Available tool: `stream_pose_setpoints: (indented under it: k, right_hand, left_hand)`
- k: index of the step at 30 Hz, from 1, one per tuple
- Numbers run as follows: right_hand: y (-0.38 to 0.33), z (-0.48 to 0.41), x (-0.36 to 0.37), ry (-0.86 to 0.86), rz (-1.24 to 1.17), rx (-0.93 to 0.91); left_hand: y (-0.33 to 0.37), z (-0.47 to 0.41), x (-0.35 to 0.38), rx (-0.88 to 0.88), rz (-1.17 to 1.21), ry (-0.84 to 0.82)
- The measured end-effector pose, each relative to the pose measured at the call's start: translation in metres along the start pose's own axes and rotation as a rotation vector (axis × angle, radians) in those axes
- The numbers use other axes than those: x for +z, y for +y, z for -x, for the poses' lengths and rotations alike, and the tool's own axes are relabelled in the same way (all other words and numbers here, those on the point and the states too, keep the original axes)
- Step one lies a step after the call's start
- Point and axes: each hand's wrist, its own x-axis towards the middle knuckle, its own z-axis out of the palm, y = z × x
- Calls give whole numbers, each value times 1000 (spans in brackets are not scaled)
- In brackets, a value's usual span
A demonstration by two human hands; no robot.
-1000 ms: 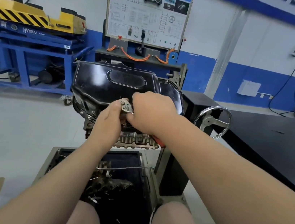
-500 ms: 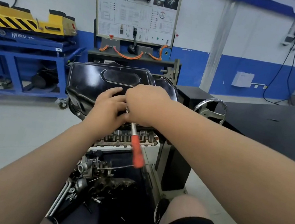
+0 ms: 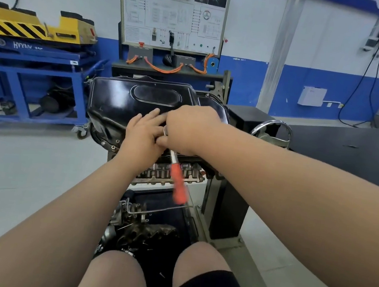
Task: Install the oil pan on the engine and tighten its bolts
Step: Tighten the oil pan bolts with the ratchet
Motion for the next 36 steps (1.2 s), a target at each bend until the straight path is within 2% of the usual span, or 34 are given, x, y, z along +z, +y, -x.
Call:
stream_pose_setpoints:
  k: [3, 6, 8, 11, 13, 17, 19, 23, 26, 29, 31, 34, 35, 36]
  right_hand:
    - [7, -3, -10, 7, 145, -110]
    - [10, -5, -8, 107, 254, -221]
    - [8, -4, -2, 115, 196, -156]
    - [7, -1, 7, 43, -18, 50]
    - [5, -4, 6, 55, -29, 40]
    - [2, -7, -8, 95, 120, -131]
    - [1, -5, -8, 126, 151, -156]
    - [-7, 0, 7, 58, -69, 61]
    - [-4, -1, 0, 51, 7, -30]
    - [7, -4, -7, 137, 148, -207]
    - [4, -5, -2, 167, 171, -168]
    - [-5, -2, 14, 59, -123, 113]
    - [-7, 0, 14, 19, -186, 150]
    - [-6, 0, 11, 3, -157, 110]
  left_hand:
    - [-1, -1, 3, 12, -5, -20]
    - [-2, 0, 3, 4, 12, -2]
    - [-4, -2, 2, -4, 18, -10]
    - [-6, -3, 3, 6, -74, -47]
    - [-6, -1, 4, 43, -42, -25]
    - [-9, 2, 1, 39, -7, -19]
    - [-9, 1, -1, 42, 4, 0]
    - [-4, 2, -1, 21, 23, 13]
    - [-6, 1, -1, 68, 15, -3]
    - [-8, 3, -1, 47, 17, 7]
    - [-9, 2, -1, 46, 13, 6]
    - [-12, 1, 1, 32, -64, -52]
    - [-12, 1, 2, 35, -86, -54]
    - [-12, 1, 3, 46, -88, -46]
